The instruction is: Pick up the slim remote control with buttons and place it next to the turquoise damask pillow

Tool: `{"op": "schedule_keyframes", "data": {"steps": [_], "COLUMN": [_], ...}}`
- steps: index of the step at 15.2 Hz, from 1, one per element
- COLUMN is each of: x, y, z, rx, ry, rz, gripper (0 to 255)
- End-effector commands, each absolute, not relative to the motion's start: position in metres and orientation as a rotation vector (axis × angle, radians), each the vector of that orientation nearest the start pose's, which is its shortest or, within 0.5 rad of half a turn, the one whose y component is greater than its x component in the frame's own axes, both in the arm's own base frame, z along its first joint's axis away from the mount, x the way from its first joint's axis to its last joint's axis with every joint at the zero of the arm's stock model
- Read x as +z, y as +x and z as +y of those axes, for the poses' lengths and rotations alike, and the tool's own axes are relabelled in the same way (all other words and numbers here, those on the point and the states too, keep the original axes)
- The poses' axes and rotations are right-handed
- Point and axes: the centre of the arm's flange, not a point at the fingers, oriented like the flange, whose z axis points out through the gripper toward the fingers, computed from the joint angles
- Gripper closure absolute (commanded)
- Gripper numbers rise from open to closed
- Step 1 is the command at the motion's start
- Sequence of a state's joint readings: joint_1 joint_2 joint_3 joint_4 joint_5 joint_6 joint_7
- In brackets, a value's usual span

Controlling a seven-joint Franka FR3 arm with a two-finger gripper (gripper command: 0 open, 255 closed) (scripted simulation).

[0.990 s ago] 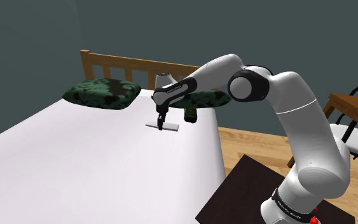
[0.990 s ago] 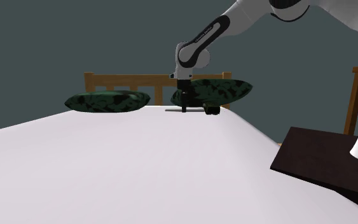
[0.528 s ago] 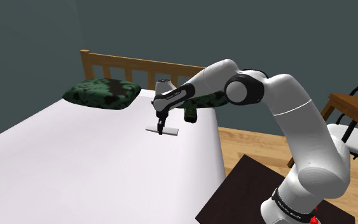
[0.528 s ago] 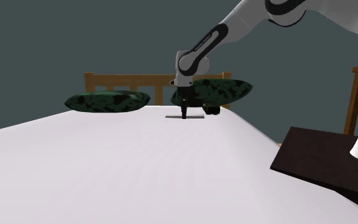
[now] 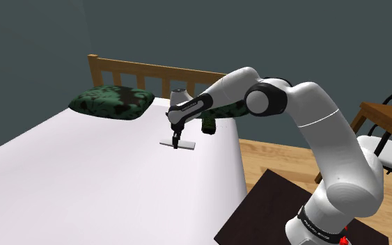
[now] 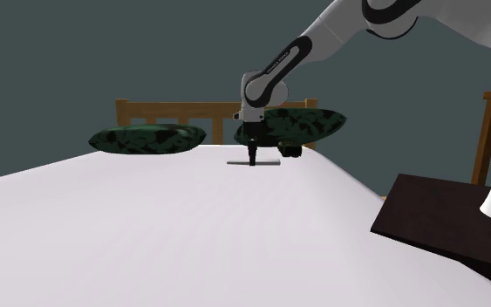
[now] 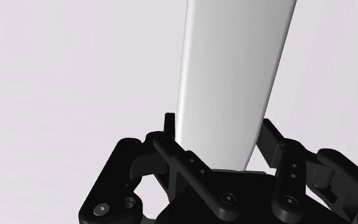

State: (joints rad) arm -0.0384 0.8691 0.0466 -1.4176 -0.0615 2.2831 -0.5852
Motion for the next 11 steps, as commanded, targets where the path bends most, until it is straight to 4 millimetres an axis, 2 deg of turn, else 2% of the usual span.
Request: {"op": "schedule_keyframes", "data": {"steps": [1,6,10,11], "x": [0.178,0.178,0.228,0.228], "y": [0.726,0.726,0.726,0.726], "z": [-0.002,-0.002,-0.001,-0.001], "rx": [0.008,0.008,0.008,0.008], "ry": [-3.003,-3.003,-3.003,-3.003], "rz": [-0.957,-0.957,-0.957,-0.957], "gripper": [0,0,0,0]}}
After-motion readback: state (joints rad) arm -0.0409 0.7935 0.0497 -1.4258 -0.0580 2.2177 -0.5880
